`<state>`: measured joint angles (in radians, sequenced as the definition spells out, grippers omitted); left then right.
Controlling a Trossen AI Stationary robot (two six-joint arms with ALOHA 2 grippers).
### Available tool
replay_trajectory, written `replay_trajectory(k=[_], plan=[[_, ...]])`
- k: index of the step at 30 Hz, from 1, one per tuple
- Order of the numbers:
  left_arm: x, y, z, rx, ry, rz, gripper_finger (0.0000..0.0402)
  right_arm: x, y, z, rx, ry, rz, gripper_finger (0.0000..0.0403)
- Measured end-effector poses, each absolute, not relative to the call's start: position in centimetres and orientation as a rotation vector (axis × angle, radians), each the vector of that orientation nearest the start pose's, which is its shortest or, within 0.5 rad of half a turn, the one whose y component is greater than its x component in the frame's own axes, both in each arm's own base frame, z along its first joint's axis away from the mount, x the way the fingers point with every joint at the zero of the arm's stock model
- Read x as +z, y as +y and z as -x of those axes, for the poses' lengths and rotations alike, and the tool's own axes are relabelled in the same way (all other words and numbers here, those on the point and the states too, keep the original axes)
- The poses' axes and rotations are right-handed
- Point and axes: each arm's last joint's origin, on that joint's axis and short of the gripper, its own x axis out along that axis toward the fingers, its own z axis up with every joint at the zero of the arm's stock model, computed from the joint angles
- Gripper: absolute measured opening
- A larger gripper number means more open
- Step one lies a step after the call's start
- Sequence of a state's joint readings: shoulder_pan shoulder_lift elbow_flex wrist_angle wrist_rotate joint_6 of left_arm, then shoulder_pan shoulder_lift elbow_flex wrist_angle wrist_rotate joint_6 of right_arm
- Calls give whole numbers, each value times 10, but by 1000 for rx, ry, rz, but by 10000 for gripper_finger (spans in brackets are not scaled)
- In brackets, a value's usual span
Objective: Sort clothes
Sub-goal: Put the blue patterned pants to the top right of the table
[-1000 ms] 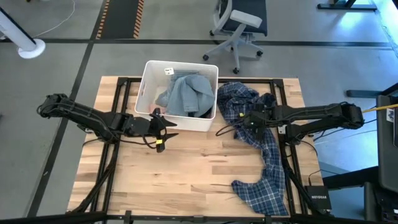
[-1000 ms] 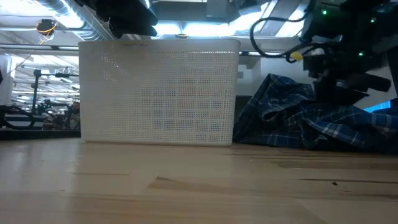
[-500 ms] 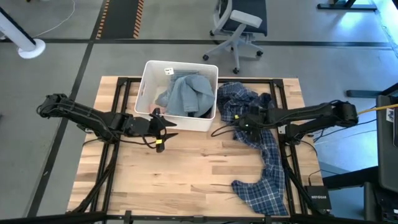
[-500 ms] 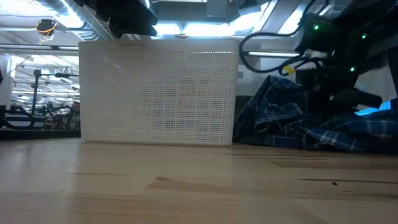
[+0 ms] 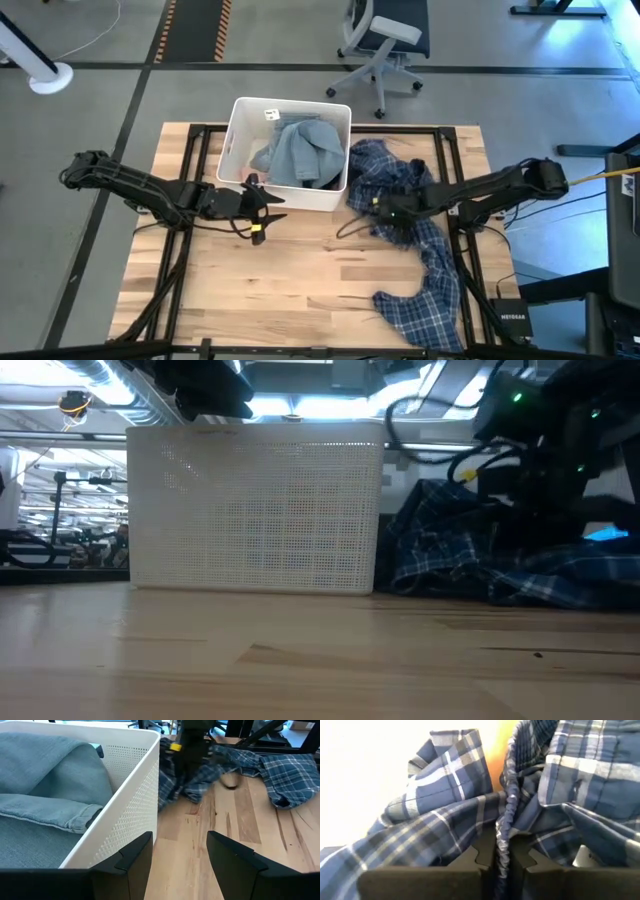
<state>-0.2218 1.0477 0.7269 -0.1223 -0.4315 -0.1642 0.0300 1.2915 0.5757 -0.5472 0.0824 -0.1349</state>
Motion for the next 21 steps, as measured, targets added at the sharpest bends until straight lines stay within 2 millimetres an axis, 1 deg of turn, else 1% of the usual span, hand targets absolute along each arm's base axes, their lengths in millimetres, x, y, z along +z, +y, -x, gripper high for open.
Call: replay_trajectory(k=[2,7,10,13,16,21], plan=[[272,-38,-222,240,402,19,182,152,17,-203,87,1236,180,29],[272,-38,-222,240,400,20,182,161,55,-208,221,1139,164,9],[272,-38,-222,240,396,24,182,170,78,-212,299,1035,118,19],[272,-38,-222,241,394,29,182,183,97,-216,361,945,97,30],[272,-38,-222,241,394,32,182,194,108,-219,391,909,108,32],[272,-38,-222,242,393,36,182,205,110,-224,373,867,121,34]])
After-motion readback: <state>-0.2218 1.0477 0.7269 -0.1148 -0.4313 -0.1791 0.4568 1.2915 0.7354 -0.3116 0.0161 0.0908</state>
